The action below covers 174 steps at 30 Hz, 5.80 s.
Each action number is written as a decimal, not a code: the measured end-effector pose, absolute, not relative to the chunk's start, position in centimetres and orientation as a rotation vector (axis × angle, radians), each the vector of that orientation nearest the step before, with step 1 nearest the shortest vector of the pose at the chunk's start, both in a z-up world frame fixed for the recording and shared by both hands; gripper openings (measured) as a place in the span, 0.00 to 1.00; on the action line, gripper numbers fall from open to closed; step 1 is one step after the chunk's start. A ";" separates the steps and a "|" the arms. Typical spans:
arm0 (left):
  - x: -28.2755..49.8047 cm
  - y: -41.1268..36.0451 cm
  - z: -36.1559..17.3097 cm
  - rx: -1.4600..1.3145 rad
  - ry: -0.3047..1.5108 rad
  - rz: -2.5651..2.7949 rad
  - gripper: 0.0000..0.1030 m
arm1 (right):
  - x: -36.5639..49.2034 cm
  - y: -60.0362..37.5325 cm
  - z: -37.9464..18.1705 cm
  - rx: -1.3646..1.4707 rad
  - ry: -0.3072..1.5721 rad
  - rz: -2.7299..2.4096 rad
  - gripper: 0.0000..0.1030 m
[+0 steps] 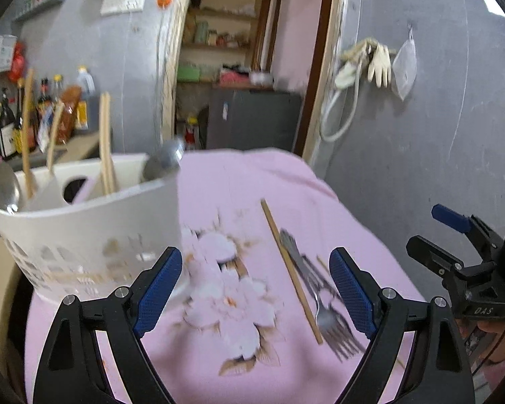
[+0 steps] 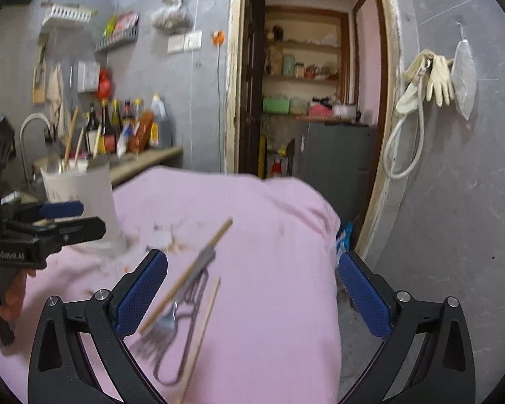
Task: Organize utensils
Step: 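Move both open tools back to the utensil pile on the cloth, then close the left tool on a wooden chopstick while the right tool grasps a thin chopstick, then lift both chopsticks and carry them over the white holder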
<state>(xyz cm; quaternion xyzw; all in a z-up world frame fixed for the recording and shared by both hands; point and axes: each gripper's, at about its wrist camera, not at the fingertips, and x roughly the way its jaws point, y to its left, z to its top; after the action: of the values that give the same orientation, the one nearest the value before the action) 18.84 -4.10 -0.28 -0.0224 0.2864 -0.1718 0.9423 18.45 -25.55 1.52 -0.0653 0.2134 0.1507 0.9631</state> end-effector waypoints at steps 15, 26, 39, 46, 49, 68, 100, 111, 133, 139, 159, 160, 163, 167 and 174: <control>22.6 -6.6 -4.1 0.017 0.844 -0.395 0.83 | 20.4 -25.7 -2.4 -0.188 0.677 0.311 1.00; 24.5 -7.0 -5.4 0.027 0.926 -0.419 0.71 | 21.1 -25.1 -3.5 -0.205 0.743 0.338 0.89; 27.0 -8.8 -6.3 0.059 0.970 -0.442 0.36 | 21.6 -23.4 -4.7 -0.293 0.802 0.338 0.69; 29.0 -9.3 -6.4 0.018 0.984 -0.423 0.20 | 22.6 -23.2 -4.7 -0.301 0.804 0.316 0.58; 29.5 -9.2 -6.4 -0.008 0.991 -0.411 0.14 | 23.5 -22.6 -4.8 -0.310 0.806 0.321 0.51; 23.8 -7.7 -5.5 0.083 1.046 -0.420 0.06 | 23.9 -22.1 -4.3 -0.268 0.808 0.382 0.06; 24.5 -6.8 -4.3 -0.044 0.983 -0.441 0.04 | 25.3 -24.3 -3.6 0.032 0.875 0.437 0.03; 19.2 -5.4 0.8 -0.085 0.536 -0.430 0.04 | 19.3 -24.3 1.7 0.106 0.398 0.492 0.03; 15.6 5.3 12.0 -0.200 -0.042 -0.189 0.04 | 19.8 -15.1 10.6 0.200 -0.110 0.677 0.03; 17.0 11.5 12.6 -0.302 -0.092 -0.095 0.04 | 21.0 -13.0 11.0 0.277 -0.151 0.712 0.03; 19.7 18.0 8.6 -0.480 -0.098 0.076 0.04 | 25.0 -9.4 8.1 0.367 -0.145 0.587 0.03; 19.7 18.0 8.6 -0.477 -0.097 0.075 0.04 | 25.0 -9.2 8.2 0.364 -0.149 0.588 0.03; 19.7 17.7 8.4 -0.469 -0.106 0.076 0.04 | 24.9 -8.8 7.9 0.362 -0.155 0.586 0.03; 19.9 17.6 8.2 -0.474 -0.103 0.071 0.04 | 25.1 -8.4 7.6 0.360 -0.148 0.583 0.03; 20.5 16.9 7.4 -0.454 -0.081 0.056 0.04 | 25.3 -7.4 6.8 0.329 -0.123 0.585 0.03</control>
<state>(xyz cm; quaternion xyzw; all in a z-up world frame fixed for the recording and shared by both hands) 20.45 16.94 7.39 -0.2250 -0.0400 0.0277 0.9731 25.29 -7.42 6.78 0.1612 -0.0602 0.2869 0.9424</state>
